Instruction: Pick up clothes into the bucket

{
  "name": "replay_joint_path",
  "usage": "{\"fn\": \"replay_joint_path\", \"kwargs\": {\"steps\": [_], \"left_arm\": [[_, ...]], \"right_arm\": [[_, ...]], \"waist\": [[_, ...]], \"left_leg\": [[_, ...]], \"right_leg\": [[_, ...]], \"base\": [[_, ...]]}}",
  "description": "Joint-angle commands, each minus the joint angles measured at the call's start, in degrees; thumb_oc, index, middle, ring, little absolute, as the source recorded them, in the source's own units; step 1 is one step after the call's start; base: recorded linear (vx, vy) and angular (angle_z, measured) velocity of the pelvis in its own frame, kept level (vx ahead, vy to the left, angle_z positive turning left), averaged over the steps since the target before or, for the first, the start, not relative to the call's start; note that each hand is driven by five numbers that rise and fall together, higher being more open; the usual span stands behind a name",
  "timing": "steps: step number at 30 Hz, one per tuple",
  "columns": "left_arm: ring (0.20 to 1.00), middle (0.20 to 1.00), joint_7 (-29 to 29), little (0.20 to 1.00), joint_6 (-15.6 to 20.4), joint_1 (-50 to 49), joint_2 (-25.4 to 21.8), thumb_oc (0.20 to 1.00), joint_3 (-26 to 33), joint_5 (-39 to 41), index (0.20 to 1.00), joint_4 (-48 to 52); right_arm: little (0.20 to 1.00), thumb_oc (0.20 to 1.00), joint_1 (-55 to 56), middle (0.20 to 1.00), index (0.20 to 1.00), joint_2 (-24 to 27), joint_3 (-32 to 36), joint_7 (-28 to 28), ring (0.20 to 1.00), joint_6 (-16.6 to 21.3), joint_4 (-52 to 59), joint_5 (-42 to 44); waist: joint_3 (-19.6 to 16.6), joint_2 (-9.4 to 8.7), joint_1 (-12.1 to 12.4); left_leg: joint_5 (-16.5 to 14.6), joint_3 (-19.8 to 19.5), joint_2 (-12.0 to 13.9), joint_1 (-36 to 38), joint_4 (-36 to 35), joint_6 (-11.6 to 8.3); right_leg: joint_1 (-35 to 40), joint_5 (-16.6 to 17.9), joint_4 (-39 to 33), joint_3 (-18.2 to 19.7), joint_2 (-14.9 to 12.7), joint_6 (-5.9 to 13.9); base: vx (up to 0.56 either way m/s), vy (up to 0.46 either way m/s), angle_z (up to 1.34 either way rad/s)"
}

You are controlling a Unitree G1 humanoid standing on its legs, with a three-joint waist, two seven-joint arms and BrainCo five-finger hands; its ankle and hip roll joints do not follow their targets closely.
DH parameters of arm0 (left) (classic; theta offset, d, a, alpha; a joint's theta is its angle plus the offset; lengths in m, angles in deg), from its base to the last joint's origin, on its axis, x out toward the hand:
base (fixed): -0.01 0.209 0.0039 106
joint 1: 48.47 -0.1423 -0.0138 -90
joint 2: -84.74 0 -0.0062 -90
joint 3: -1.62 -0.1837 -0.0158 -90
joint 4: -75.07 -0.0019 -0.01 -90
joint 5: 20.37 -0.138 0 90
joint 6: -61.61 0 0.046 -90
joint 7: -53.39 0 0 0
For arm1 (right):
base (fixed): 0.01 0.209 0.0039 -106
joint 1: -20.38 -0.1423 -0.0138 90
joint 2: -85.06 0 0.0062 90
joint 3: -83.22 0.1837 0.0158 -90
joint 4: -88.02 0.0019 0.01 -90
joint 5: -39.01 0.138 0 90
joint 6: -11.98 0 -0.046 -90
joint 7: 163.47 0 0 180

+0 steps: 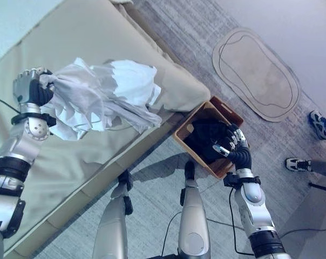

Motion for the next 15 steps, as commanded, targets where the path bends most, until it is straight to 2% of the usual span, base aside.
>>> {"fn": "replay_joint_path", "kwargs": {"steps": [1, 6, 7, 10, 13, 15], "left_arm": [[1.0, 1.0, 3.2, 1.0, -0.3, 3.8, -3.1, 1.0, 1.9, 1.2, 1.0, -2.3], [1.0, 1.0, 2.2, 1.0, -0.8, 4.1, -3.0, 1.0, 2.0, 1.9, 1.0, -3.4], [1.0, 1.0, -2.3, 1.0, -0.4, 3.9, -2.9, 1.0, 2.0, 4.8, 1.0, -3.0], [1.0, 1.0, -5.8, 1.0, 0.0, 3.2, -3.6, 1.0, 3.0, 7.1, 1.0, -1.5], [1.0, 1.0, -6.0, 1.0, 0.6, 1.1, -3.8, 1.0, 5.9, 10.0, 1.0, 0.3], [1.0, 1.0, -5.6, 1.0, 1.2, -2.1, -1.9, 1.0, 10.7, 15.3, 1.0, 2.8]], "right_arm": [[1.0, 1.0, 1.0, 1.0, 1.0, 0.9, 1.5, 1.0, 1.0, 4.1, 4.4, 1.3], [1.0, 1.0, 1.5, 1.0, 1.0, 0.7, 1.3, 0.7, 1.0, 4.1, 4.1, 1.2], [1.0, 1.0, 1.7, 1.0, 1.0, 0.8, 1.8, 0.6, 1.0, 3.6, 3.5, 1.1], [1.0, 1.0, 2.1, 1.0, 1.0, 0.5, 2.5, 0.2, 1.0, 2.8, 3.0, 0.7], [1.0, 1.0, 2.5, 1.0, 1.0, -0.3, 2.7, -0.5, 1.0, 2.2, 2.2, 0.5], [1.0, 1.0, 2.8, 1.0, 1.0, -0.6, 3.1, -0.9, 1.0, 1.4, 2.2, 0.3]], "waist": [[-3.8, -2.32, -0.7], [-4.4, -2.33, -0.7], [-4.7, -2.15, -0.6], [-5.0, -1.9, -0.4], [-5.4, -1.56, 0.0], [-5.4, -1.45, 0.6]], "left_leg": [[-9.7, 1.4, -1.3, -2.0, 10.5, 2.13], [-10.0, 1.5, -1.5, -2.2, 10.5, 2.38], [-10.3, 1.5, -1.7, -1.6, 10.4, 2.5], [-10.5, 1.4, -1.9, -1.1, 10.3, 2.58], [-10.8, 1.3, -2.0, -0.2, 10.2, 2.7], [-10.8, 1.2, -2.0, 0.4, 10.1, 2.78]], "right_leg": [[-2.9, 10.3, -7.2, -1.0, 1.7, -1.85], [-3.0, 10.6, -7.8, -0.9, 1.7, -1.7], [-2.5, 10.4, -8.1, -0.9, 1.7, -1.76], [-2.0, 10.2, -8.2, -0.9, 1.7, -1.83], [-1.1, 10.0, -8.4, -0.9, 1.8, -2.0], [-0.4, 9.8, -8.6, -1.0, 2.0, -2.23]], "base": [[0.0, 0.0, 0.0], [0.0, 0.0, 0.0], [0.0, 0.0, 0.0], [0.03, -0.004, 0.01], [0.02, -0.007, 0.01], [0.01, -0.018, -0.01]]}}
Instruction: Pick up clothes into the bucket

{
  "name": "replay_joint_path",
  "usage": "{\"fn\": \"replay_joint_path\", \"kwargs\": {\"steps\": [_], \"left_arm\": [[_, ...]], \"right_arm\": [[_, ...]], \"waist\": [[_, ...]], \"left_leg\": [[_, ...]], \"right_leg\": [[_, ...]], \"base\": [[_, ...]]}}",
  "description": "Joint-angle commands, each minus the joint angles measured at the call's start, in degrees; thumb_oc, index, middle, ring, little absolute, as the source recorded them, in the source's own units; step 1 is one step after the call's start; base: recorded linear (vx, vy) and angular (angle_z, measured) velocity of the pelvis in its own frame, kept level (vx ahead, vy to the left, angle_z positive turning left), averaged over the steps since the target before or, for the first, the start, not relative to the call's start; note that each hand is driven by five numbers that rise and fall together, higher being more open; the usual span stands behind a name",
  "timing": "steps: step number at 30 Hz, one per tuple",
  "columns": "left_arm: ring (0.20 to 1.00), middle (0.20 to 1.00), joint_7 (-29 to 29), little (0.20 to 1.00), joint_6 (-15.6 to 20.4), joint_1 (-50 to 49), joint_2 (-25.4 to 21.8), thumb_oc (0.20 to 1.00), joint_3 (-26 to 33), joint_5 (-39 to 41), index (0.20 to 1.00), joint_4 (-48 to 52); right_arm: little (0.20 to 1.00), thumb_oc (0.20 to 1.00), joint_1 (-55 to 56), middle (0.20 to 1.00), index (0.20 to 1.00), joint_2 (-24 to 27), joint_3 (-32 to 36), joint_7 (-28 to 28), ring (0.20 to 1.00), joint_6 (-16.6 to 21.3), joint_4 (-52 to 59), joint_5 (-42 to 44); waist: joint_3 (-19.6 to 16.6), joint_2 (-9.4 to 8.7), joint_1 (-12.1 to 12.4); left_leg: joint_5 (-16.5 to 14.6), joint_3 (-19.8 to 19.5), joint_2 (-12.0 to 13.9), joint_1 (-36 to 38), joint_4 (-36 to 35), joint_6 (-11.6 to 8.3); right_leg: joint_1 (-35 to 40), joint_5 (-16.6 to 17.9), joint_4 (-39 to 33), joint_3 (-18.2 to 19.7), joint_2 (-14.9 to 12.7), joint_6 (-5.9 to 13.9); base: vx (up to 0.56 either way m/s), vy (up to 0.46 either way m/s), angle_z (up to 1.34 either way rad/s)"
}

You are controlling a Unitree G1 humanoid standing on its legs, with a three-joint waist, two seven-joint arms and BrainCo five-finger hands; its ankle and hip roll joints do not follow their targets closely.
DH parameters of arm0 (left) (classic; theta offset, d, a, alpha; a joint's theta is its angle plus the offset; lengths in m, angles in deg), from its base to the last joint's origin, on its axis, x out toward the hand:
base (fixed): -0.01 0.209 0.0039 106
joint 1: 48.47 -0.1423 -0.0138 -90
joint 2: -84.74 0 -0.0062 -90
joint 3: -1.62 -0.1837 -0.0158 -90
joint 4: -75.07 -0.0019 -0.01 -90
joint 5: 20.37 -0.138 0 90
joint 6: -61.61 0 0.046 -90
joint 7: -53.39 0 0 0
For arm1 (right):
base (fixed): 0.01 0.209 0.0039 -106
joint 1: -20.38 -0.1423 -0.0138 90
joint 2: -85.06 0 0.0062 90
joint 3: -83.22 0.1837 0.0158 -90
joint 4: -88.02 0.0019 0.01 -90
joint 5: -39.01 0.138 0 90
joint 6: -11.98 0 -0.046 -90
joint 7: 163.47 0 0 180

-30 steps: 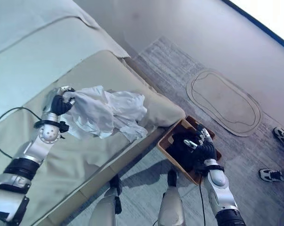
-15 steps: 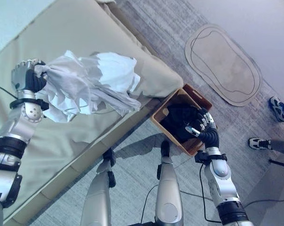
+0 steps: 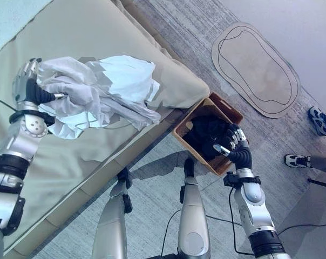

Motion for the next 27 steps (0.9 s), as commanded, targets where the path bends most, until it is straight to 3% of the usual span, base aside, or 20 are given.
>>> {"fn": "replay_joint_path", "kwargs": {"steps": [1, 7, 10, 14, 19, 27], "left_arm": [[1.0, 1.0, 1.9, 1.0, 1.9, -2.7, -1.2, 1.0, 6.9, 6.4, 1.0, 1.9], [1.0, 1.0, 5.9, 1.0, 1.2, -8.7, -1.1, 1.0, 9.4, -0.3, 1.0, 5.0], [1.0, 1.0, 8.9, 1.0, 3.5, -17.7, 3.2, 1.0, 13.6, -4.2, 1.0, 11.9], [1.0, 1.0, 12.1, 1.0, 5.0, -21.4, 6.9, 1.0, 14.5, -6.4, 1.0, 14.6], [1.0, 1.0, 13.2, 1.0, 6.3, -23.9, 10.9, 1.0, 10.0, -9.5, 1.0, 15.0], [1.0, 1.0, 11.8, 1.0, 6.0, -21.2, 12.2, 1.0, 4.2, -10.9, 1.0, 13.0]], "right_arm": [[1.0, 1.0, 2.7, 1.0, 1.0, 0.1, 2.9, -0.5, 1.0, 1.4, 2.3, 0.3], [1.0, 1.0, 2.4, 1.0, 1.0, 0.6, 2.8, -0.6, 1.0, 1.5, 2.7, 0.3], [1.0, 1.0, 2.2, 1.0, 1.0, 0.3, 3.6, -0.5, 1.0, 2.4, 2.9, 0.6], [1.0, 1.0, 2.0, 1.0, 1.0, 0.3, 3.8, -0.2, 1.0, 3.4, 3.0, 1.1], [1.0, 1.0, 2.1, 1.0, 1.0, 0.1, 3.9, 1.1, 1.0, 4.8, 3.5, 1.4], [1.0, 1.0, 1.8, 1.0, 1.0, 0.1, 3.9, 2.5, 1.0, 5.3, 3.7, 0.4]], "waist": [[-5.3, -1.43, 0.7], [-4.9, -1.77, 1.2], [-4.3, -1.99, 2.2], [-3.9, -2.14, 2.7], [-3.1, -2.18, 3.1], [-2.3, -2.15, 2.9]], "left_leg": [[-10.5, 1.1, -1.8, -0.2, 9.7, 2.79], [-10.5, 0.7, -1.7, 0.2, 9.6, 2.75], [-10.7, 0.4, -1.7, 0.2, 9.8, 2.93], [-10.9, 0.2, -1.8, 0.1, 10.1, 3.14], [-11.2, -0.3, -2.3, -0.8, 11.1, 3.49], [-10.9, -0.9, -2.6, -1.9, 11.5, 3.68]], "right_leg": [[-0.9, 9.7, -8.6, -1.2, 2.2, -2.26], [-0.6, 9.3, -8.3, -1.5, 2.6, -2.53], [-0.8, 8.8, -7.8, -1.5, 2.7, -2.71], [-1.1, 8.2, -6.8, -1.5, 2.6, -2.8], [-2.2, 7.2, -4.3, -1.6, 2.0, -3.04], [-3.4, 6.5, -2.6, -1.8, 1.9, -3.17]], "base": [[0.01, -0.049, -0.02], [0.0, -0.012, -0.01], [0.0, 0.0, 0.0], [0.0, 0.0, 0.0], [0.0, -0.001, 0.01], [-0.01, -0.004, 0.02]]}}
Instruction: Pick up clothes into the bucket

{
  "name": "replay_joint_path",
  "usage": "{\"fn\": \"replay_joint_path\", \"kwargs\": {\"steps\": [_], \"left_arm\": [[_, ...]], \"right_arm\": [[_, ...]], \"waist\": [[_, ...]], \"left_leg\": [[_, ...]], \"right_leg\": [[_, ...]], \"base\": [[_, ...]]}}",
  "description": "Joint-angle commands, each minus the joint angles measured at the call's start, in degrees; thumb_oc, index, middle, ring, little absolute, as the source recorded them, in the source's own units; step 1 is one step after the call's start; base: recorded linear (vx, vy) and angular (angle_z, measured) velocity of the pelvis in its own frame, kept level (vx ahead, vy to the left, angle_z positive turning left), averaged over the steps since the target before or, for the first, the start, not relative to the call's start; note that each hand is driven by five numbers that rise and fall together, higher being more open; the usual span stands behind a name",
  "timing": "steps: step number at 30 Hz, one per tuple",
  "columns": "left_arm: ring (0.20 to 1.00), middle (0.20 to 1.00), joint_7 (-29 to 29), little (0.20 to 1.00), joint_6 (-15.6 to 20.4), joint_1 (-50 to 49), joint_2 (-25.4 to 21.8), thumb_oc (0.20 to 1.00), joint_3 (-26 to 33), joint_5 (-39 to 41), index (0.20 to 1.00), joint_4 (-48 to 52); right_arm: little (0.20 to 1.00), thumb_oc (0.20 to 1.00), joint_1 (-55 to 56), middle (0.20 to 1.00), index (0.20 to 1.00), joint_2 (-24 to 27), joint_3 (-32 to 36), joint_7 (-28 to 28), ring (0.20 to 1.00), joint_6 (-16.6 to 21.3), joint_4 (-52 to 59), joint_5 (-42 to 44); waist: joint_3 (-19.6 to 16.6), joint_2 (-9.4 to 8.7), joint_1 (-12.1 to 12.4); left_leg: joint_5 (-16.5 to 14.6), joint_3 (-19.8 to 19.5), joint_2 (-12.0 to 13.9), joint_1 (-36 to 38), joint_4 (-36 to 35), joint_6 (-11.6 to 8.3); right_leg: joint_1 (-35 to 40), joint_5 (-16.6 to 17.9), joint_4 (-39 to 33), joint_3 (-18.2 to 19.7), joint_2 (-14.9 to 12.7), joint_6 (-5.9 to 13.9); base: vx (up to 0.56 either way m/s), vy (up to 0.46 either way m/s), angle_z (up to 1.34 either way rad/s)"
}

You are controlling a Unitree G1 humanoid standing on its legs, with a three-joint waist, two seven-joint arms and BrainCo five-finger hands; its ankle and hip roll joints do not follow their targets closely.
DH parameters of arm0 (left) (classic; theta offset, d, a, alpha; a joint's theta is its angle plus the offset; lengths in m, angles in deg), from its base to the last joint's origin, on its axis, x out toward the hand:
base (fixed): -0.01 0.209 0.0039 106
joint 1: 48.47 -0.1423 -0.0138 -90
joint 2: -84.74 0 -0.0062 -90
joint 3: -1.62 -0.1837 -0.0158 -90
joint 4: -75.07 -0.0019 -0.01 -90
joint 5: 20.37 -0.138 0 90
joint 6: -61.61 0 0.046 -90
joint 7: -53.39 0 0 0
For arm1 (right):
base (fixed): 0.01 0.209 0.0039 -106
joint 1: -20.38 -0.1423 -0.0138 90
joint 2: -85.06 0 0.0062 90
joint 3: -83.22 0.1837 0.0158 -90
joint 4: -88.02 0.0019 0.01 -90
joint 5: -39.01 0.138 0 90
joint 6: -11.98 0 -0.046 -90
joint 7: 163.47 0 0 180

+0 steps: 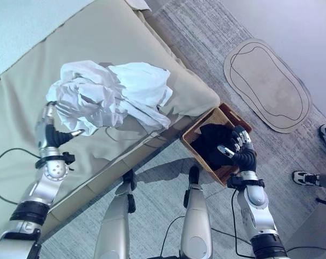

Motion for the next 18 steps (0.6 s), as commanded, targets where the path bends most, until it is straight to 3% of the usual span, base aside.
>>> {"fn": "replay_joint_path", "kwargs": {"steps": [1, 4, 13, 18], "left_arm": [[1.0, 1.0, 1.0, 1.0, 2.1, 3.2, -2.1, 1.0, -0.3, -2.8, 1.0, -1.2], [1.0, 1.0, 1.4, 1.0, 1.4, 5.6, -3.5, 1.0, -2.8, -5.5, 1.0, -2.0], [1.0, 1.0, 3.6, 1.0, 0.7, 9.1, -4.9, 1.0, -3.1, -6.7, 1.0, -1.1], [1.0, 1.0, 5.4, 1.0, -1.7, 12.8, -6.3, 1.0, -4.3, -8.1, 1.0, -5.3]], "right_arm": [[1.0, 1.0, 0.3, 1.0, 1.0, 0.0, 1.9, 1.1, 1.0, 3.9, 3.3, 0.4], [1.0, 1.0, 0.2, 1.0, 1.0, 0.4, 1.6, 1.2, 1.0, 4.3, 3.5, 0.6], [1.0, 1.0, 0.5, 1.0, 1.0, 0.7, 1.1, 1.1, 1.0, 4.9, 4.2, 1.7], [1.0, 1.0, 0.0, 1.0, 1.0, 1.0, 0.1, 1.2, 1.0, 5.1, 4.7, 2.2]], "waist": [[-1.7, -2.16, -1.1], [-1.8, -2.09, -1.5], [-1.9, -1.92, -2.1], [-1.8, -2.08, -2.7]], "left_leg": [[-9.8, -0.3, -2.8, -1.8, 10.3, 3.41], [-9.8, -0.5, -2.8, -2.7, 10.8, 3.39], [-10.0, -0.9, -2.8, -5.4, 12.6, 3.43], [-9.8, -0.9, -2.5, -7.0, 13.2, 3.39]], "right_leg": [[-1.7, 9.2, -7.6, -1.9, 2.1, -2.2], [-2.8, 9.0, -6.7, -1.7, 2.1, -2.22], [-5.4, 8.3, -4.7, -1.2, 2.3, -2.43], [-7.2, 8.3, -3.7, -1.1, 2.4, -2.53]], "base": [[0.0, 0.0, 0.0], [-0.03, -0.005, 0.04], [-0.01, 0.0, 0.02], [0.0, 0.0, 0.0]]}}
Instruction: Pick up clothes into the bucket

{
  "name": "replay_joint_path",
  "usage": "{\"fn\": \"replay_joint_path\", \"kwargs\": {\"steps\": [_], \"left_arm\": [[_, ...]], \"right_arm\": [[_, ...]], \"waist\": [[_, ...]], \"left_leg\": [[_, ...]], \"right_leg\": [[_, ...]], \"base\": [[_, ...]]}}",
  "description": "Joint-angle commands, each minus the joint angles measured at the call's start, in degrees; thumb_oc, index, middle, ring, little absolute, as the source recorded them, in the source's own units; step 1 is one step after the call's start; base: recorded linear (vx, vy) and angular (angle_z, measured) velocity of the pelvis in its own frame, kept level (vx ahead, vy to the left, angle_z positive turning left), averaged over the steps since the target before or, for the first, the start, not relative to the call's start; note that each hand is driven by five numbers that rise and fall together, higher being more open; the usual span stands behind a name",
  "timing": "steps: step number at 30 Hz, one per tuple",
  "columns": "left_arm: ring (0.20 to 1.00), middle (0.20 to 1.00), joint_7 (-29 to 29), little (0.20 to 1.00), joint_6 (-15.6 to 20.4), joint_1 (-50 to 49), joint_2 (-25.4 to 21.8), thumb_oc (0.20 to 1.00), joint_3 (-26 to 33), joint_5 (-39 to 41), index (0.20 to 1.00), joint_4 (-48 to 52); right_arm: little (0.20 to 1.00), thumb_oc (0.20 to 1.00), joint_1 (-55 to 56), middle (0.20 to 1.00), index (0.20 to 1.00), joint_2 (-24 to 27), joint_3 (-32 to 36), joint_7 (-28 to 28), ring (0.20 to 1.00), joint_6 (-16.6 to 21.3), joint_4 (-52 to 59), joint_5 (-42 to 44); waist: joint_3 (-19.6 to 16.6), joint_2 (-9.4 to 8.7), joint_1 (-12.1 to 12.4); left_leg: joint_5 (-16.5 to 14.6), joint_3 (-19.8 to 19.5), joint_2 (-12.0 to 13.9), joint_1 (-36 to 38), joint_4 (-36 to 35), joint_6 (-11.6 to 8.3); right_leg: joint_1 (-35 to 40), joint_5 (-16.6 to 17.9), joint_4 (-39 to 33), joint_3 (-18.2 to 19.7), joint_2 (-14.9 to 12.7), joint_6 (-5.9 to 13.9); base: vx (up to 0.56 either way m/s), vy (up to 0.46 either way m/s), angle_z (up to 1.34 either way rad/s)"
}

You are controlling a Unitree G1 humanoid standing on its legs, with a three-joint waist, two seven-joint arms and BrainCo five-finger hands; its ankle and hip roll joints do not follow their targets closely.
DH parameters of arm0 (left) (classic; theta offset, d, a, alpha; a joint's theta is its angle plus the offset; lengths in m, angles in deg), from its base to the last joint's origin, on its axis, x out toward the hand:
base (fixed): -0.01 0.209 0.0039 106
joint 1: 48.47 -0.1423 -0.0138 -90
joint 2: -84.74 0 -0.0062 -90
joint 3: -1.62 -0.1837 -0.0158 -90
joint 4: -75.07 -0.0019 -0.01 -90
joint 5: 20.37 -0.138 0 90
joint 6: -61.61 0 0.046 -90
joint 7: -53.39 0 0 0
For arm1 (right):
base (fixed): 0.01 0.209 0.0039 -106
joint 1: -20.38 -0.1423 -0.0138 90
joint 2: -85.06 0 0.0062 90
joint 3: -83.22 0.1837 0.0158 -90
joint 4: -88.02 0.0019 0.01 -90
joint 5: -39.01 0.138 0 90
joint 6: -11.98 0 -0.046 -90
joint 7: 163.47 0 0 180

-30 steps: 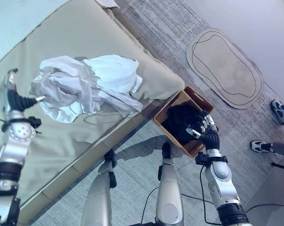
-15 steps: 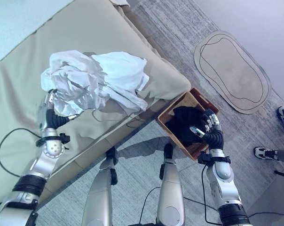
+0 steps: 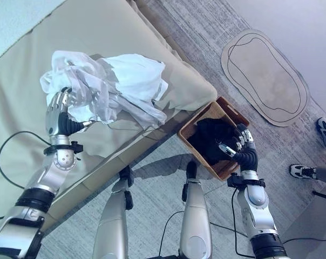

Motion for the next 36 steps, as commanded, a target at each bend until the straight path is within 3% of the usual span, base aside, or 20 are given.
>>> {"fn": "replay_joint_path", "kwargs": {"steps": [1, 8, 17, 26, 27, 28, 36], "left_arm": [[1.0, 1.0, 3.3, 1.0, -1.1, 3.7, -3.8, 1.0, -0.3, -2.6, 1.0, -2.6], [1.0, 1.0, 4.1, 1.0, -4.7, 9.6, -5.6, 1.0, -1.9, -2.1, 1.0, -9.5], [1.0, 1.0, 8.5, 1.0, -4.1, 6.8, -6.3, 1.0, 0.8, -2.8, 1.0, -8.2], [1.0, 1.0, 7.1, 1.0, -5.2, 10.3, -8.5, 1.0, 0.0, 1.7, 1.0, -15.1], [0.555, 0.555, 6.6, 0.555, -5.2, 10.4, -8.7, 0.555, 0.0, 2.0, 0.555, -15.4], [0.2, 0.2, 5.9, 0.2, -5.3, 10.7, -9.0, 0.2, -0.1, 2.6, 0.2, -16.1], [0.2, 0.2, 4.5, 0.2, -4.6, 10.7, -9.2, 0.2, 0.4, 4.7, 0.2, -17.0]], "right_arm": [[1.0, 1.0, 0.3, 1.0, 1.0, 0.9, 0.3, 0.7, 1.0, 3.7, 4.6, 2.1], [1.0, 1.0, 0.3, 1.0, 1.0, 1.7, -0.5, 0.9, 1.0, 3.8, 5.2, 1.9], [1.0, 1.0, 0.4, 1.0, 1.0, 1.8, -0.7, 0.7, 1.0, 4.5, 5.8, 3.3], [1.0, 1.0, 0.0, 1.0, 1.0, 2.4, -1.6, 1.1, 1.0, 4.2, 6.2, 2.8], [1.0, 1.0, 0.1, 1.0, 1.0, 2.4, -1.6, 1.1, 1.0, 4.1, 6.3, 2.7], [1.0, 1.0, 0.1, 1.0, 1.0, 2.5, -1.5, 1.0, 1.0, 4.0, 6.3, 2.6], [1.0, 1.0, 0.1, 1.0, 1.0, 2.5, -1.2, 0.7, 1.0, 3.5, 6.1, 2.2]], "waist": [[-1.9, -2.01, -1.1], [-2.3, -2.2, -2.1], [-3.0, -2.09, -1.8], [-2.8, -2.23, -2.3], [-2.8, -2.2, -2.3], [-2.8, -2.16, -2.4], [-3.4, -1.81, -2.4]], "left_leg": [[-9.6, 0.3, -2.6, -2.6, 10.6, 3.64], [-9.5, 0.3, -2.3, -4.3, 11.3, 3.55], [-9.5, 0.5, -2.3, -5.1, 11.5, 3.55], [-9.2, 0.5, -2.2, -5.7, 11.5, 3.58], [-9.2, 0.6, -2.2, -5.7, 11.5, 3.6], [-9.2, 0.6, -2.3, -5.7, 11.5, 3.63], [-9.3, 0.8, -2.3, -6.0, 11.6, 3.64]], "right_leg": [[-2.2, 10.2, -8.1, -1.2, 2.5, -2.1], [-4.2, 10.5, -7.7, -0.7, 2.7, -2.06], [-5.1, 10.5, -7.3, -0.5, 2.7, -2.02], [-5.6, 10.8, -7.3, -0.6, 2.8, -1.96], [-5.6, 10.8, -7.3, -0.6, 2.8, -1.96], [-5.6, 10.8, -7.4, -0.5, 2.8, -1.98], [-6.2, 10.8, -7.3, -0.2, 2.8, -1.92]], "base": [[0.0, 0.0, 0.0], [0.0, 0.0, 0.0], [0.0, 0.003, -0.02], [0.0, 0.0, 0.0], [0.0, 0.0, 0.0], [0.0, 0.0, 0.0], [0.0, 0.0, 0.0]]}}
